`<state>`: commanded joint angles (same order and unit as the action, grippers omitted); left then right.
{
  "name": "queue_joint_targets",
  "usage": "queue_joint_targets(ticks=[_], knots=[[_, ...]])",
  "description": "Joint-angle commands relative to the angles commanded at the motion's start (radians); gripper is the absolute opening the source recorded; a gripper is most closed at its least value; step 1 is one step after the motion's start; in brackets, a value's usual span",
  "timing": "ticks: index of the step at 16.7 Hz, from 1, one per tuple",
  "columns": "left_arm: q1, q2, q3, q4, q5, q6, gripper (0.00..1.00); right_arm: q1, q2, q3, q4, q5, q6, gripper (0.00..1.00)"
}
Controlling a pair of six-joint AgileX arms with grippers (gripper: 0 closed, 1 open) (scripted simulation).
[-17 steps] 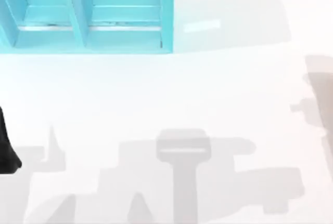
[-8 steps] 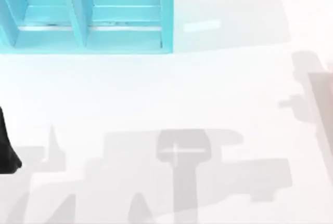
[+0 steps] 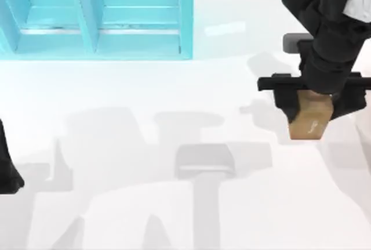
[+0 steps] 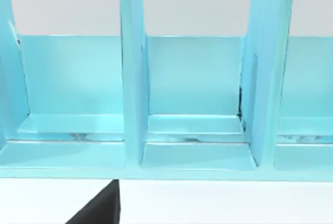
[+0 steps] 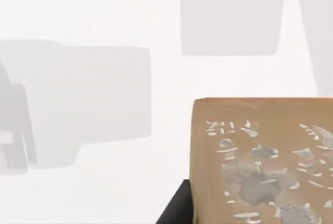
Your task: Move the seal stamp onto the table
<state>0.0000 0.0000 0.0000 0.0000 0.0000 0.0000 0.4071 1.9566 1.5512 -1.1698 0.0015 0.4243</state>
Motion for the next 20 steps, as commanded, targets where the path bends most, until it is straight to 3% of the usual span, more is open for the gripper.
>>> queue_joint_targets(ticks=[4,18,20], knots=[[0.0,0.0,0.0,0.0,0.0,0.0,1.0,0.08,0.077,0.025,0.057,0.002,0.082,0.0],[0.0,0.0,0.0,0.0,0.0,0.0,1.0,0.082,0.128,-0.083,0.217,0.002,0.085,0.0],[0.0,0.0,0.0,0.0,0.0,0.0,1.0,0.082,0.128,-0.083,0.217,0.002,0.085,0.15]])
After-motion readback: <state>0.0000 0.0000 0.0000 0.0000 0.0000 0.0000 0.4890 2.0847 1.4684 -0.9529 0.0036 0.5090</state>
